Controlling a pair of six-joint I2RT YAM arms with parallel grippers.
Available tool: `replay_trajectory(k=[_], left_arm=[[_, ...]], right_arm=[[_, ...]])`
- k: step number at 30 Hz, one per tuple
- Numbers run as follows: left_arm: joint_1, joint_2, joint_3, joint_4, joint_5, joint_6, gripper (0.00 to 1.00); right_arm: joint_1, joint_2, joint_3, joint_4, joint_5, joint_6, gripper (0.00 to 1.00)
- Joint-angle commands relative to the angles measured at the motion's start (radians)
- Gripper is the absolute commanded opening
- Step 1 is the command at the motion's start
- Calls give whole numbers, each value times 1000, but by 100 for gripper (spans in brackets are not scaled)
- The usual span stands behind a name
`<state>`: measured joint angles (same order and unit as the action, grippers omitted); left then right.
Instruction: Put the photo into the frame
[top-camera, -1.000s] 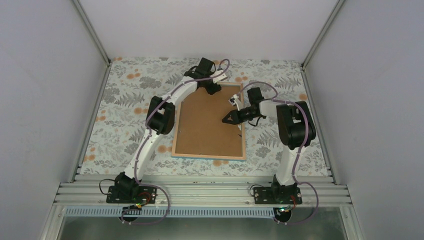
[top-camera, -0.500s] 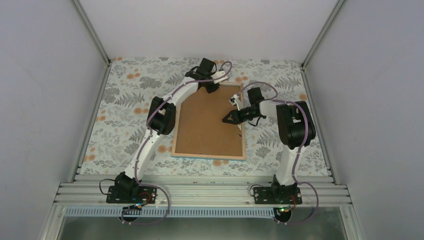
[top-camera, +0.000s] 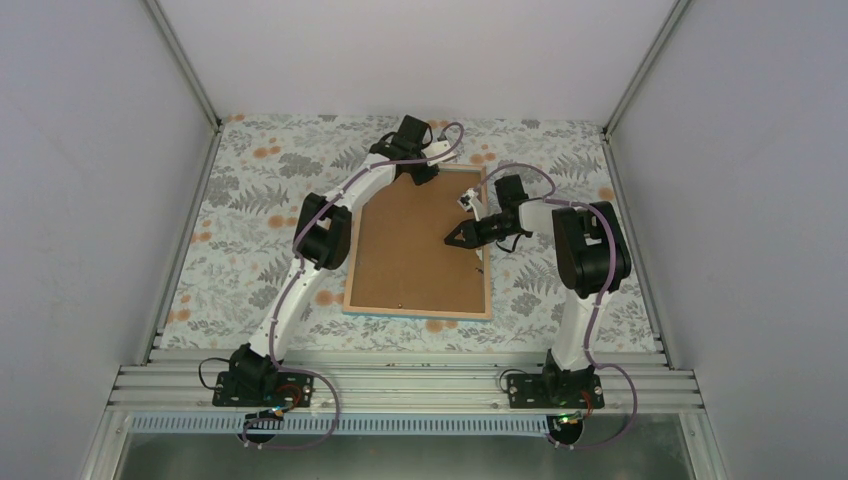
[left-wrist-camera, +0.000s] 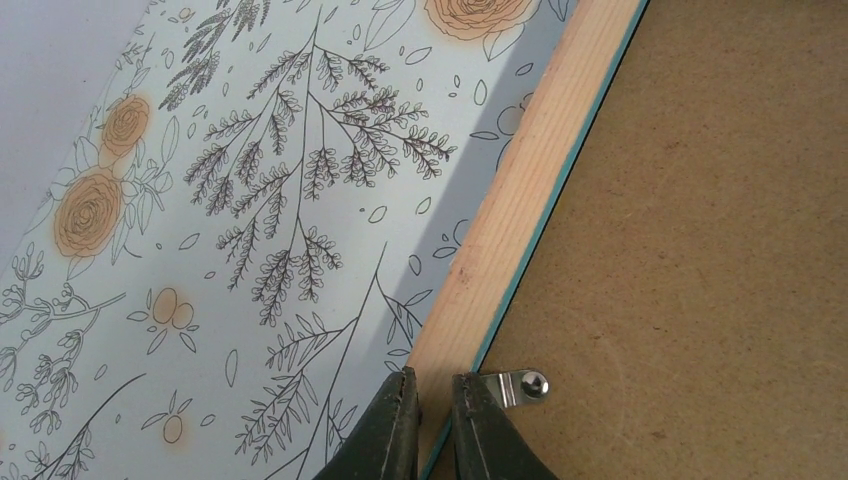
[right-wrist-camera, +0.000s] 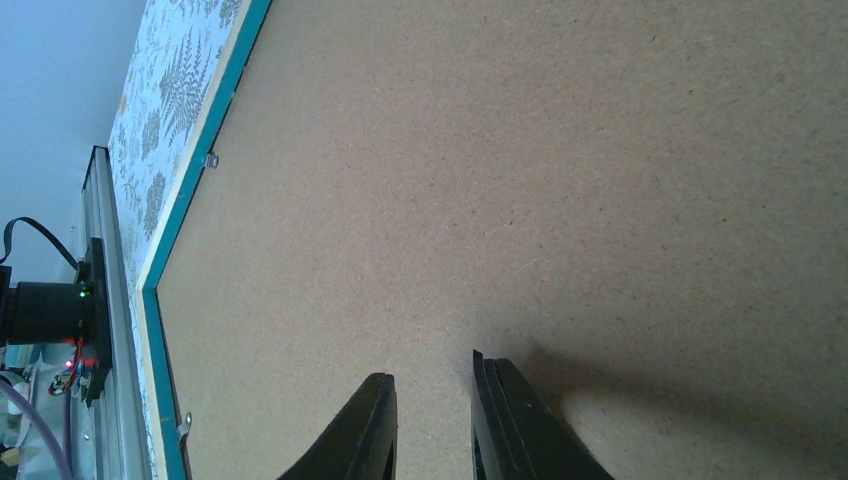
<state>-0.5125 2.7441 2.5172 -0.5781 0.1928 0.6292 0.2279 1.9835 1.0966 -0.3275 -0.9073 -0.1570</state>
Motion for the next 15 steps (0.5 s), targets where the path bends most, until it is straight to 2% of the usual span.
replay_trajectory(k=[1,9,15], left_arm=[[-9,58,-5,-54,45,-5,10],[23,-16,-80,-15,42,-73,6],[51,-21,43,-41,39,-69,11]], right_arm=[[5,38,-18,4,22,-19,21],[5,8,-17,-7,17,-31,24],[6,-82,2,-7,29,-45,33]])
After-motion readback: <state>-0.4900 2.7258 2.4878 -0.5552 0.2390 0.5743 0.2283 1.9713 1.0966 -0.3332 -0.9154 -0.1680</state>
